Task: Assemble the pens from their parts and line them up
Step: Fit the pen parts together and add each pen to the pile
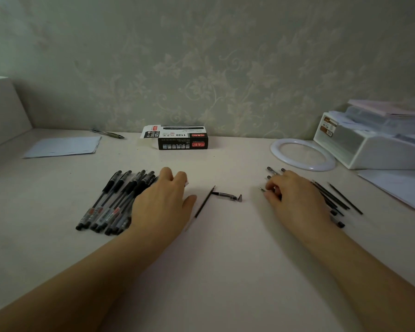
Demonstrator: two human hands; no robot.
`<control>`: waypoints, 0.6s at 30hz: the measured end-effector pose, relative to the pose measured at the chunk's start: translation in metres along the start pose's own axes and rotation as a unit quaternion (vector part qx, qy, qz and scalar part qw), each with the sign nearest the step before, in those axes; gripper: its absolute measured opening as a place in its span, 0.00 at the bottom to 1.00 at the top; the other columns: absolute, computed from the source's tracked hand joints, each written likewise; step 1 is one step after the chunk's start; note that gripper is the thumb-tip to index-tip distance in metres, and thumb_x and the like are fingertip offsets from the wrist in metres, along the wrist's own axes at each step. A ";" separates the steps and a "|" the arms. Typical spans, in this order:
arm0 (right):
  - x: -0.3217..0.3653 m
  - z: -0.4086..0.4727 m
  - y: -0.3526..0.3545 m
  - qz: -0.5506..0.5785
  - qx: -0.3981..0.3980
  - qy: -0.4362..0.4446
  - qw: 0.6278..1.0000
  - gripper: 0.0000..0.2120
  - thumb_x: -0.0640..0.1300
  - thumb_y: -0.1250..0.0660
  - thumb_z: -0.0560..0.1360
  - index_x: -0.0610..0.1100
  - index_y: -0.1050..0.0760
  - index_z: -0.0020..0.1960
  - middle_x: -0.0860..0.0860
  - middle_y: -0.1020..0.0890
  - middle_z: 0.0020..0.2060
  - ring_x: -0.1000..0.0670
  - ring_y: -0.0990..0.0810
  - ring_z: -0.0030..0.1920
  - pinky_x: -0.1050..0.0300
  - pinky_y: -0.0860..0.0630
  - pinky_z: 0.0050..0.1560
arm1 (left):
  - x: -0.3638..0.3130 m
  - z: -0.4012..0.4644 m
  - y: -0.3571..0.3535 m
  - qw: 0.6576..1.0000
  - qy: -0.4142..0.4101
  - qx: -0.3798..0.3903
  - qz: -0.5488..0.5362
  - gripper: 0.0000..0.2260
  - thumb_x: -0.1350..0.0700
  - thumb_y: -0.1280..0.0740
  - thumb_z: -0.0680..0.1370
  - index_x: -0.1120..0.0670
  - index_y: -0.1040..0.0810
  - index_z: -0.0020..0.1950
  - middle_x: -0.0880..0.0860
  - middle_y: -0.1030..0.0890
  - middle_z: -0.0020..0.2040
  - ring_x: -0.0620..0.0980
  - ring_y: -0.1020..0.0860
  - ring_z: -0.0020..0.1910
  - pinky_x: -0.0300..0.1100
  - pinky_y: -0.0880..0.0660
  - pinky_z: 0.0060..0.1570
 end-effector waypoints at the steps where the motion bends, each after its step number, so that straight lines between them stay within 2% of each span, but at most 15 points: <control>1: 0.000 0.000 0.000 -0.004 -0.002 0.003 1.000 0.08 0.48 0.34 0.78 0.47 0.19 0.52 0.49 0.22 0.47 0.47 0.22 0.47 0.51 0.24 0.47 | 0.001 0.000 0.000 1.000 0.010 0.006 0.016 0.16 0.42 0.40 0.79 0.49 0.31 0.61 0.49 0.31 0.55 0.48 0.25 0.40 0.40 0.32 0.31; 8: 0.000 0.000 0.000 -0.023 -0.009 0.015 1.000 0.10 0.50 0.33 0.78 0.47 0.20 0.55 0.49 0.22 0.48 0.46 0.22 0.49 0.49 0.24 0.51 | 0.005 0.000 0.002 0.996 0.056 0.009 0.073 0.17 0.43 0.41 0.80 0.55 0.35 0.59 0.53 0.32 0.56 0.51 0.24 0.42 0.42 0.32 0.31; 12: 0.000 0.000 0.000 -0.027 -0.008 0.017 0.999 0.11 0.50 0.33 0.78 0.46 0.20 0.56 0.48 0.23 0.49 0.46 0.23 0.49 0.49 0.25 0.51 | 0.009 0.004 -0.003 0.996 0.054 0.029 0.072 0.11 0.49 0.43 0.82 0.55 0.33 0.58 0.53 0.29 0.56 0.53 0.22 0.46 0.43 0.32 0.33; 18: 0.002 -0.001 -0.002 -0.028 -0.018 0.027 0.999 0.11 0.50 0.32 0.77 0.46 0.20 0.57 0.48 0.23 0.50 0.46 0.24 0.50 0.51 0.27 0.51 | 0.011 0.006 -0.004 0.994 0.055 0.027 0.086 0.06 0.56 0.39 0.81 0.55 0.33 0.55 0.52 0.27 0.53 0.52 0.21 0.43 0.41 0.35 0.30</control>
Point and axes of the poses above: each hand's wrist, its own z-axis towards the middle knuckle, its own y-axis out of the back of the hand, x = y × z, the point moved 3 cm from there along z, towards the middle knuckle
